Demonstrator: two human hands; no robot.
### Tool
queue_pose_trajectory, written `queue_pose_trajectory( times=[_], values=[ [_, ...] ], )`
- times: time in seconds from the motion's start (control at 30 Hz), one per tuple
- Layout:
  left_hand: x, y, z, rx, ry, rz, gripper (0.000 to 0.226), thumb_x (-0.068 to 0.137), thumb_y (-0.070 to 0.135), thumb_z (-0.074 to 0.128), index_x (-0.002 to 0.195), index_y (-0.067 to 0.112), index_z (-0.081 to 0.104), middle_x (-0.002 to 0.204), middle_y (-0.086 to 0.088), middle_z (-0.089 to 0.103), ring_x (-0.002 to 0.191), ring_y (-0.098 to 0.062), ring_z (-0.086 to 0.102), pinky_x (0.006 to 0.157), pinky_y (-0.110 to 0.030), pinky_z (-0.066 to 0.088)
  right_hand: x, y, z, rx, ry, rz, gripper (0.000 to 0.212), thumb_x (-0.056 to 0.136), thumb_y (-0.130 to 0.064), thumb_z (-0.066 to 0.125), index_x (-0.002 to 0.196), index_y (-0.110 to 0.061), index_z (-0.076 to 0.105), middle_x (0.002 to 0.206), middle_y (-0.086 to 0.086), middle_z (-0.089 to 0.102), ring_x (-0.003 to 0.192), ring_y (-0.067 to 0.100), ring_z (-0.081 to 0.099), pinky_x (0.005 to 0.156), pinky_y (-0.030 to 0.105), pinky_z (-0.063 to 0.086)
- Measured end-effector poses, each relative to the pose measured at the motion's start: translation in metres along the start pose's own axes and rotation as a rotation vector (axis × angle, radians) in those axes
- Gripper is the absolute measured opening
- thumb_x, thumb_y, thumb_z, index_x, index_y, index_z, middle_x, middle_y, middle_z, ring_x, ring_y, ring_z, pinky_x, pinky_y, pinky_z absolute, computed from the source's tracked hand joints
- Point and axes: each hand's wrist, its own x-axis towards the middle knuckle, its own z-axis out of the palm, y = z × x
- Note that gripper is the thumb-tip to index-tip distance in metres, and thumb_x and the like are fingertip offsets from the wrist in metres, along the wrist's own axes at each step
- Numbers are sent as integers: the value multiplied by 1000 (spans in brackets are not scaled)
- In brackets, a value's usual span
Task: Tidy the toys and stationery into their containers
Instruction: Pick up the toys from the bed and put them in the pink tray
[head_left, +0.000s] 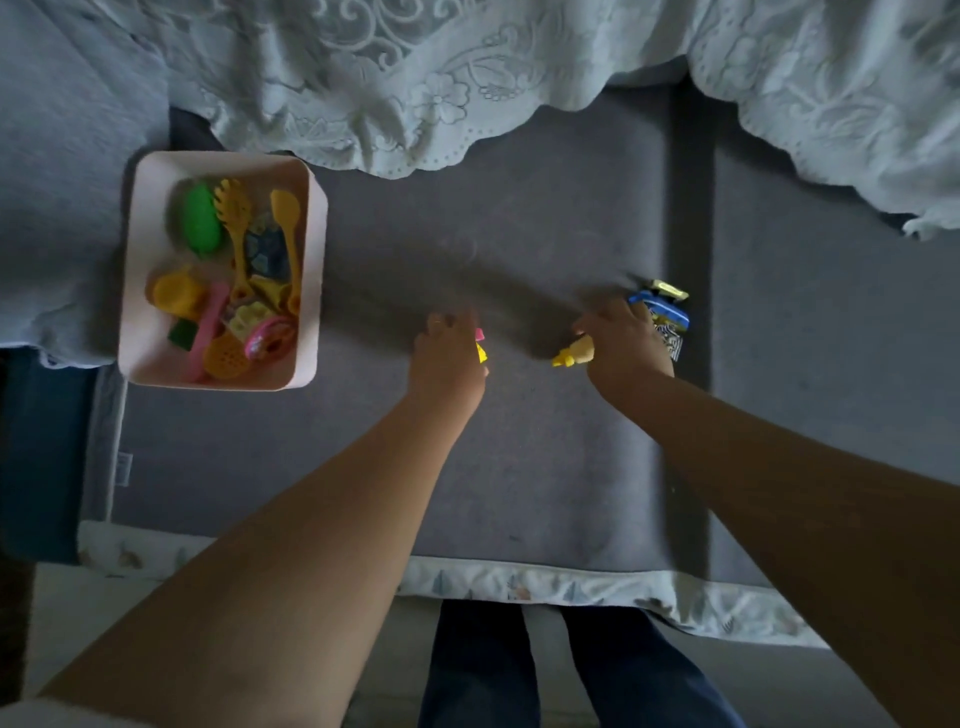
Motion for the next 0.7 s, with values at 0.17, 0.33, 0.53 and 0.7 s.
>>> queue_pose_trajectory(
  times=[0.17,0.33,0.53,0.7],
  values=[
    [3,-2,15,-11,-2,-33,36,89,9,56,122,21,54,120,-13,46,104,-37,54,84,-39,45,4,-3,8,-49,-65,55,43,86,-3,55,124,-25,56,132,9,40,128,32,34,88,44,47],
    [-6,-12,1,-106,48,-28,38,84,5,59,118,22,56,116,-12,48,98,-33,55,83,-35,42,2,-37,11,94,-79,104,39,84,-22,62,122,-20,52,128,10,48,121,33,46,85,38,45],
    [-12,-58,-57,-72,139,-56,27,90,13,57,117,14,51,119,-12,51,108,-29,52,84,-36,42,4,-117,-9,260,-160,16,36,82,-36,61,115,-20,55,114,6,62,101,29,61,74,32,49],
    [-7,-134,-117,14,231,-192,41,92,22,56,131,19,44,126,-12,53,116,-31,52,93,-40,44,10,-207,-25,362,-195,-98,34,84,-33,62,114,-17,56,112,6,65,98,27,62,80,34,50]
  ],
)
